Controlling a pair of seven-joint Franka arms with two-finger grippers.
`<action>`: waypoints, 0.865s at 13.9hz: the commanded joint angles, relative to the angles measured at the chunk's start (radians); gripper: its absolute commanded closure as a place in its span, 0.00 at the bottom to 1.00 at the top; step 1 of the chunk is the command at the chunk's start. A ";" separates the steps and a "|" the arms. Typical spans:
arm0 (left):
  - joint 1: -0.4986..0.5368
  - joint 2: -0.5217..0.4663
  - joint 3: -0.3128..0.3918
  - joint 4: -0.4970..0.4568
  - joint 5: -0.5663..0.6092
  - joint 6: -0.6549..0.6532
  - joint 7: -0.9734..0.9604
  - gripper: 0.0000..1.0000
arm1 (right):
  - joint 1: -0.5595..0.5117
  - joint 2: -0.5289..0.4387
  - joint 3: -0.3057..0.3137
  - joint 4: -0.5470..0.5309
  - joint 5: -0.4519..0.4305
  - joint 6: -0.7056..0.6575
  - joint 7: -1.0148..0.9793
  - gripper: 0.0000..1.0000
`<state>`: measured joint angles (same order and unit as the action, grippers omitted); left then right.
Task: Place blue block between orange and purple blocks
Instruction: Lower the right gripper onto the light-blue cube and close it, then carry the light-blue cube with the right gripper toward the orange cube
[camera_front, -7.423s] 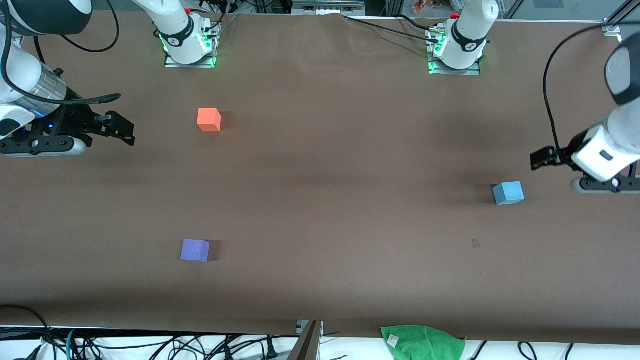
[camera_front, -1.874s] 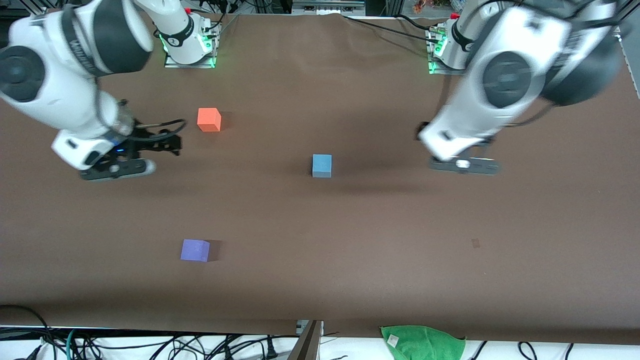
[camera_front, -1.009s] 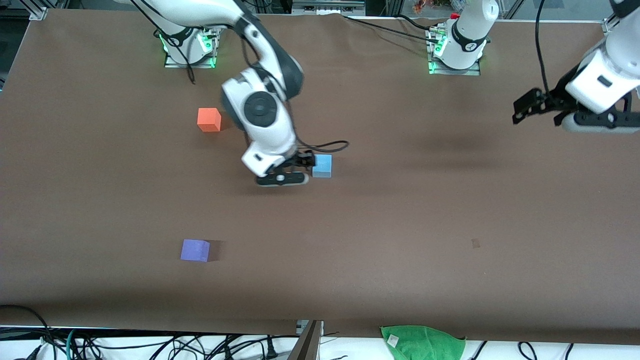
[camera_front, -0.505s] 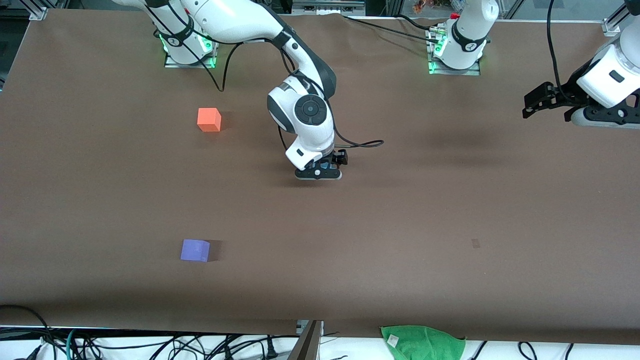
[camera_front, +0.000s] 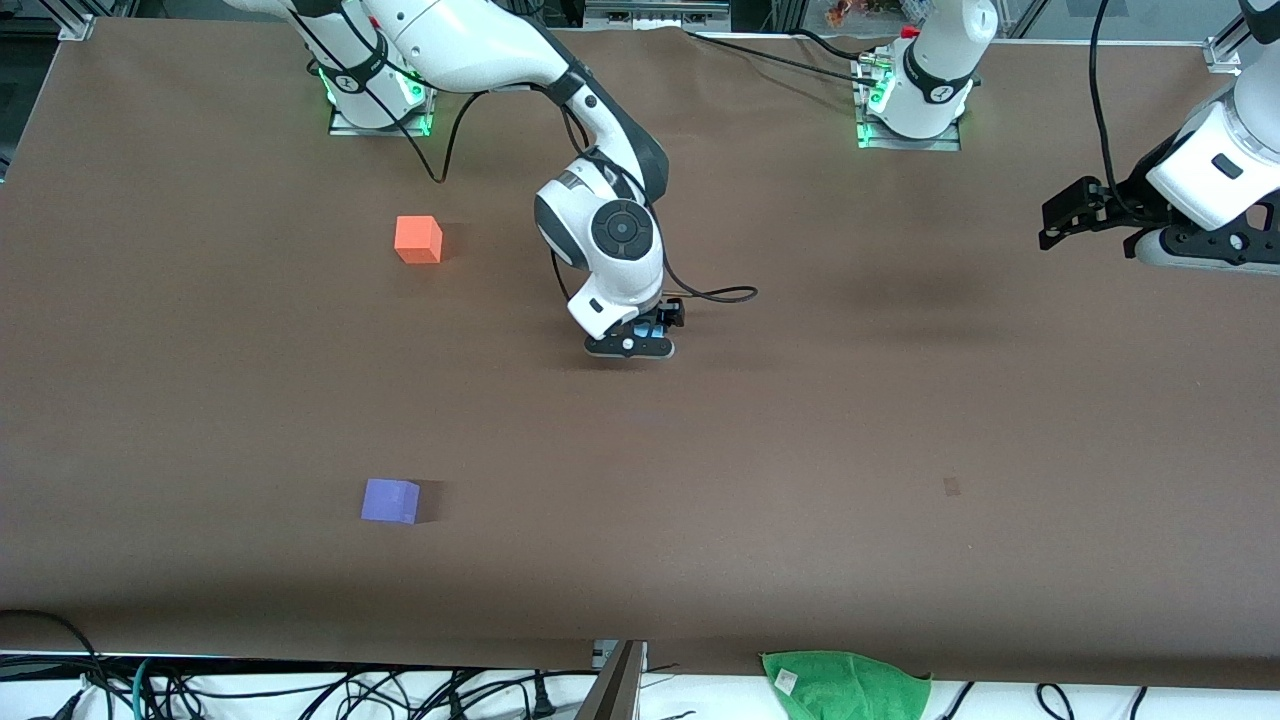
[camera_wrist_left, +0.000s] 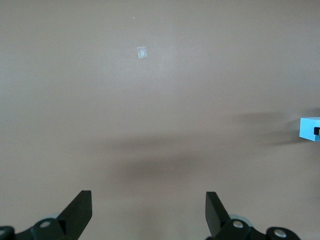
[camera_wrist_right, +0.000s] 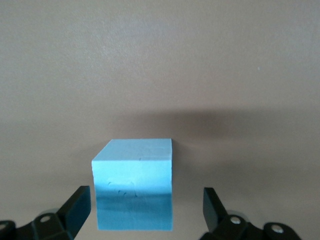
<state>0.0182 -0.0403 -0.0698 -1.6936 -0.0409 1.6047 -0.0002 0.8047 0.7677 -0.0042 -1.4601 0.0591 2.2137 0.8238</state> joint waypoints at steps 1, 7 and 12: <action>-0.006 0.016 -0.001 0.035 0.021 -0.014 0.006 0.00 | 0.010 -0.002 -0.003 -0.005 0.005 0.024 0.037 0.01; -0.006 0.016 -0.002 0.035 0.018 -0.017 0.006 0.00 | 0.013 0.027 -0.003 -0.005 0.005 0.060 0.038 0.08; -0.006 0.014 -0.001 0.035 0.019 -0.019 0.006 0.00 | 0.011 0.036 -0.003 0.003 -0.001 0.075 0.018 0.41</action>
<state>0.0166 -0.0397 -0.0707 -1.6908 -0.0409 1.6044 -0.0002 0.8099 0.8047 -0.0042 -1.4632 0.0592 2.2786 0.8466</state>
